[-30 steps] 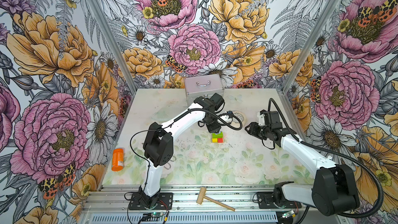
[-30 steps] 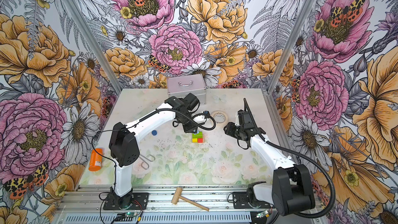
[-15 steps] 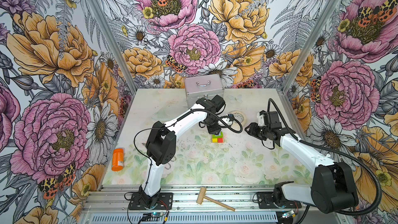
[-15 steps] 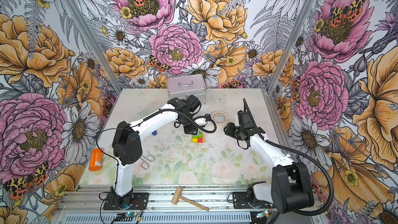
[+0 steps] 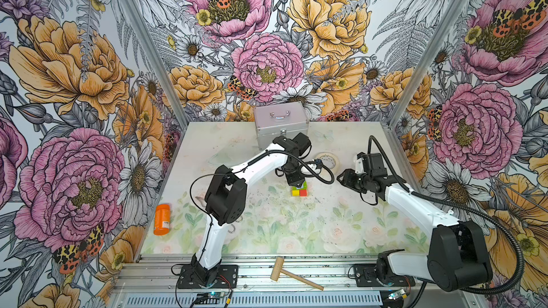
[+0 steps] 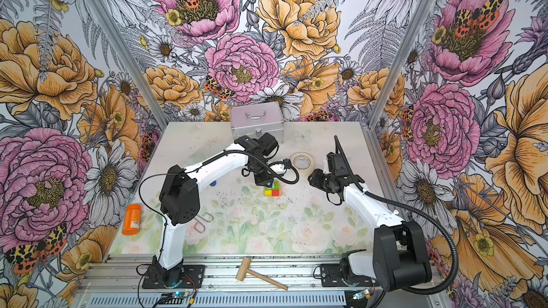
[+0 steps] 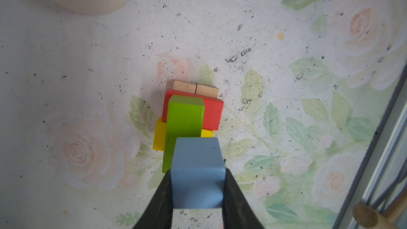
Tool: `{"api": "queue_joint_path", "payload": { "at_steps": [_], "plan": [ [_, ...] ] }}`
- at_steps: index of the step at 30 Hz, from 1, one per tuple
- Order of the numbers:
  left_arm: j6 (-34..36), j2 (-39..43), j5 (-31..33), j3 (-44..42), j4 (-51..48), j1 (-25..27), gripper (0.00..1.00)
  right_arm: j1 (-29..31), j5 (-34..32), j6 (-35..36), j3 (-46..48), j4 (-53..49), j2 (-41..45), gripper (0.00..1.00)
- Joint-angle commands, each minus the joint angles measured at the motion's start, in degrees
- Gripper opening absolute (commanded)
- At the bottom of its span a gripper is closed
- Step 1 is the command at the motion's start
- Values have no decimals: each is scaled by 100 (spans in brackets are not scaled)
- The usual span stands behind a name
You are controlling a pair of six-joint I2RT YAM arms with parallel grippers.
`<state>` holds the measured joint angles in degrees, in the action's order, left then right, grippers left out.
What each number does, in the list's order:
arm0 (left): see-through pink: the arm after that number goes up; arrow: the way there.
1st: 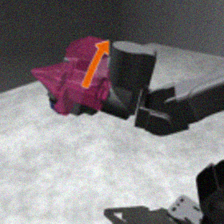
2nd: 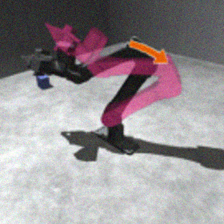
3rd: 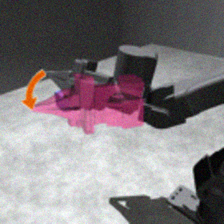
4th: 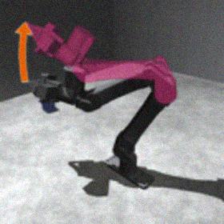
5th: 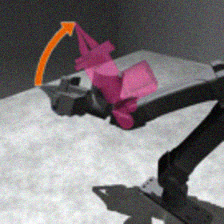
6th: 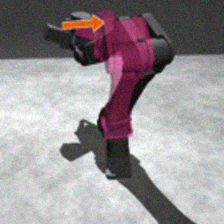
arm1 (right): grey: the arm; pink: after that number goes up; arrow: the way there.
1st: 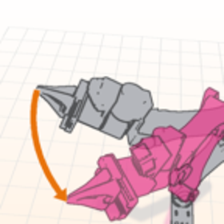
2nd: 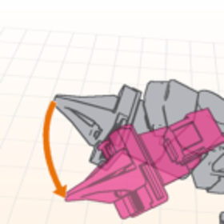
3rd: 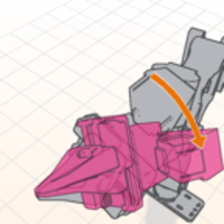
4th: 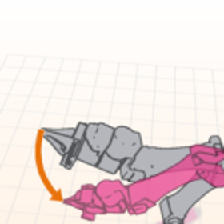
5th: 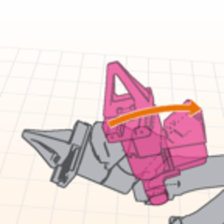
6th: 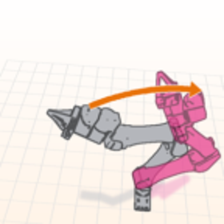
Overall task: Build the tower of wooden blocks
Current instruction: 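Lower the light-blue cube onto the lime-green block with the left gripper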
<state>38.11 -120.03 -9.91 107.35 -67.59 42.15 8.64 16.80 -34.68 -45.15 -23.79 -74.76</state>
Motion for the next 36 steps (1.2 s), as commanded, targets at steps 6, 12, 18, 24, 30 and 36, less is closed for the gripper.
{"api": "queue_joint_path", "payload": {
  "at_steps": [6,12,18,24,30,36],
  "plan": [
    [241,-22,174,244,10,50,0,-21,59,-8,-39,3,-77,47],
    [276,-91,185,261,10,65,0,-23,55,5,-29,3,-100,47],
    [285,-133,202,278,9,96,1,-22,47,13,-21,12,-113,47],
    [259,-187,255,312,9,113,7,-21,52,15,-29,14,-138,47],
    [259,-213,351,321,10,118,9,-21,50,14,-24,15,-136,48],
    [264,-222,446,313,10,117,11,-21,50,14,-28,15,-136,47]
  ]
}}
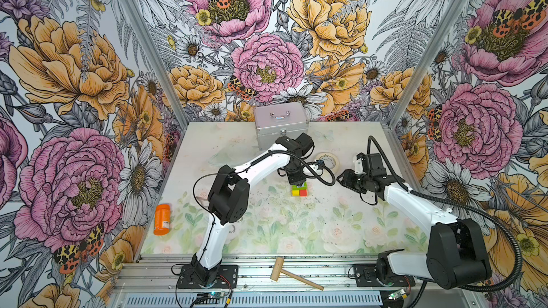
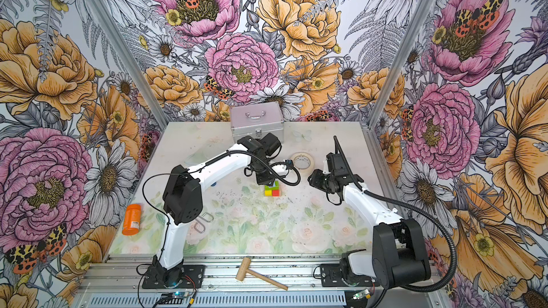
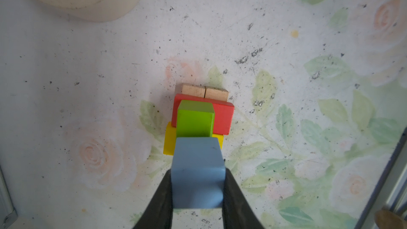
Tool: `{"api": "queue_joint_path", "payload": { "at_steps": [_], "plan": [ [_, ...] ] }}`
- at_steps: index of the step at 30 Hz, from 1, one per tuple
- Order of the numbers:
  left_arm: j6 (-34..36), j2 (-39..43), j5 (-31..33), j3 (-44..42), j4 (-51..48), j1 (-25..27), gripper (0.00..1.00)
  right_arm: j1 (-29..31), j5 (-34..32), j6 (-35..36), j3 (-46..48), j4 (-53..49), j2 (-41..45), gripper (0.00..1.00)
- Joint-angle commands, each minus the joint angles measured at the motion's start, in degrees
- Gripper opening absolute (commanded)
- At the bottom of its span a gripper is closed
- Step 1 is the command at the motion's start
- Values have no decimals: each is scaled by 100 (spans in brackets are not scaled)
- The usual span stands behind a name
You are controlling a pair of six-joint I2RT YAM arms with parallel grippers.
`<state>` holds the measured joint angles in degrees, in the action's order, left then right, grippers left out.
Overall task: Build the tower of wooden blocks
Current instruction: 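Lower the light-blue cube onto the lime-green block with the left gripper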
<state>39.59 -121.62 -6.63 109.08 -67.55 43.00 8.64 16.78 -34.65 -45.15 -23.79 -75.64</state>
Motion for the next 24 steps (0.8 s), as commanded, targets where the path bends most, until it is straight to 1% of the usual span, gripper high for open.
{"api": "queue_joint_path", "payload": {
  "at_steps": [1,11,24],
  "plan": [
    [114,-52,120,145,9,33,12,-22,46,9,-26,14,-49,47],
    [119,-50,122,142,5,41,17,-23,54,14,-13,16,-51,48],
    [88,-102,189,170,14,50,20,-21,38,11,6,23,-57,47]
  ]
}}
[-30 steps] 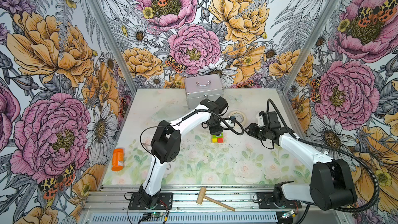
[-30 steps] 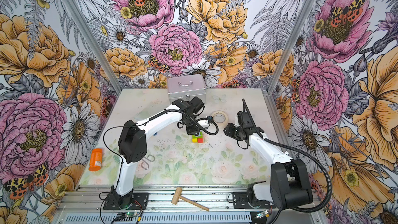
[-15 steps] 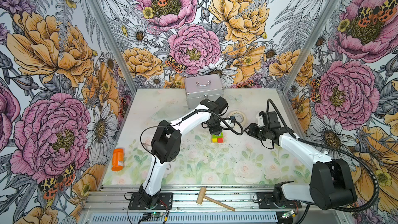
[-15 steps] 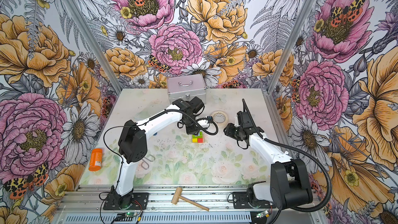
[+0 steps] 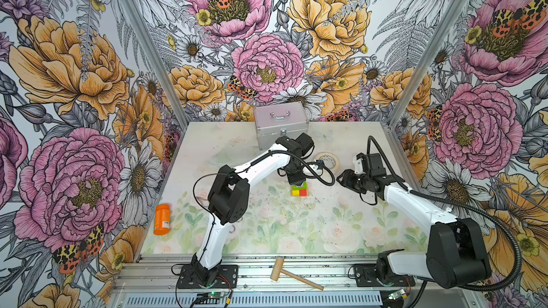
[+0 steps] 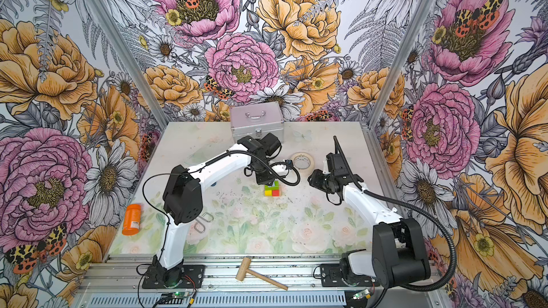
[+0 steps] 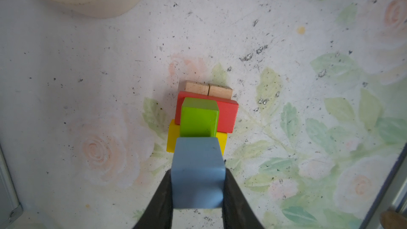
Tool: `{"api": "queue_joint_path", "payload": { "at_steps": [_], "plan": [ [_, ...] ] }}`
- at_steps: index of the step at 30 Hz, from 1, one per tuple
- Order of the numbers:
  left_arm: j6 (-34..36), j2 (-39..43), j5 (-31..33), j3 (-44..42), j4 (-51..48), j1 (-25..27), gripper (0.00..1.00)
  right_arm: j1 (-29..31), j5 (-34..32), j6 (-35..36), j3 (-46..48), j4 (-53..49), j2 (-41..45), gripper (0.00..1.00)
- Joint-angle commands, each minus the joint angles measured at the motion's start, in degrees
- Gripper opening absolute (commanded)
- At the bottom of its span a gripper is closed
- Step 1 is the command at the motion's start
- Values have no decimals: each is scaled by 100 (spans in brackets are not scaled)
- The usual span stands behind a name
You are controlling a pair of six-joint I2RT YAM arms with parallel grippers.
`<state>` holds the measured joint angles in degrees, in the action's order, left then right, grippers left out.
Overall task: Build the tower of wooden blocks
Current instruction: 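Lower the light-blue cube onto the lime-green block with the left gripper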
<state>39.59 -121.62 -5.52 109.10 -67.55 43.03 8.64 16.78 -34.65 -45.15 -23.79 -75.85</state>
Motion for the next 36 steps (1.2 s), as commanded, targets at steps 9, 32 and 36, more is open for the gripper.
{"api": "queue_joint_path", "payload": {
  "at_steps": [9,32,36],
  "plan": [
    [40,-120,59,198,10,65,21,-23,36,10,32,18,-22,47],
    [-39,-173,75,208,5,92,28,-29,27,6,41,19,-35,48],
    [-48,-178,82,217,10,90,30,-29,28,17,41,22,-26,48]
  ]
}}
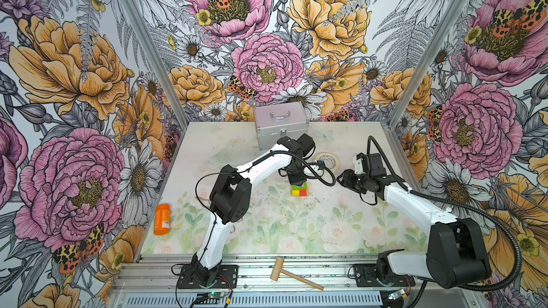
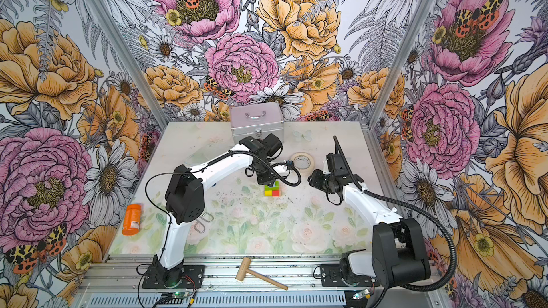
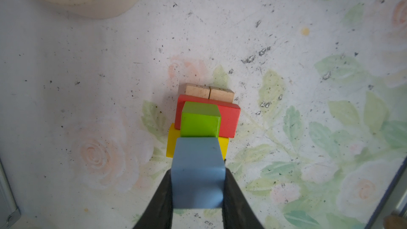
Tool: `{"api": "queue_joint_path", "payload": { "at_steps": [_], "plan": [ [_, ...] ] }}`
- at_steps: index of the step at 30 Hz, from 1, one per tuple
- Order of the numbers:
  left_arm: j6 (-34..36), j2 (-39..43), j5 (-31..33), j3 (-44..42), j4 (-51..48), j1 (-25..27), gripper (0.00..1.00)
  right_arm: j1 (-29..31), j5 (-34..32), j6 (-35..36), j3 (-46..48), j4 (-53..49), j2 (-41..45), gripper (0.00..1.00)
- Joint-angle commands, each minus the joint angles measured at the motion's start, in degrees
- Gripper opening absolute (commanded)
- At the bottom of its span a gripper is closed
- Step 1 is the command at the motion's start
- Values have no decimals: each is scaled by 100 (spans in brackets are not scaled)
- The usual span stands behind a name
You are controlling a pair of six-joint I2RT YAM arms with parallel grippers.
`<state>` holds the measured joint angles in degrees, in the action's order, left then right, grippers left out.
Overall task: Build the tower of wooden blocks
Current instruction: 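Lower the light-blue cube onto the lime-green block with the left gripper, then open the left gripper and raise it off the stack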
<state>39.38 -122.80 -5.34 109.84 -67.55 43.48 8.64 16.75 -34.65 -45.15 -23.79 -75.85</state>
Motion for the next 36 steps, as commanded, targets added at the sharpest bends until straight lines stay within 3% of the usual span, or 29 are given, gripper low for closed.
{"api": "queue_joint_path", "payload": {
  "at_steps": [1,9,36],
  "plan": [
    [-36,-60,66,143,8,42,30,-34,32,10,41,23,-33,48],
    [-62,0,123,151,7,72,41,-29,39,11,45,31,-27,47],
    [-101,99,288,150,8,28,45,-29,56,12,56,28,-11,47]
  ]
}}
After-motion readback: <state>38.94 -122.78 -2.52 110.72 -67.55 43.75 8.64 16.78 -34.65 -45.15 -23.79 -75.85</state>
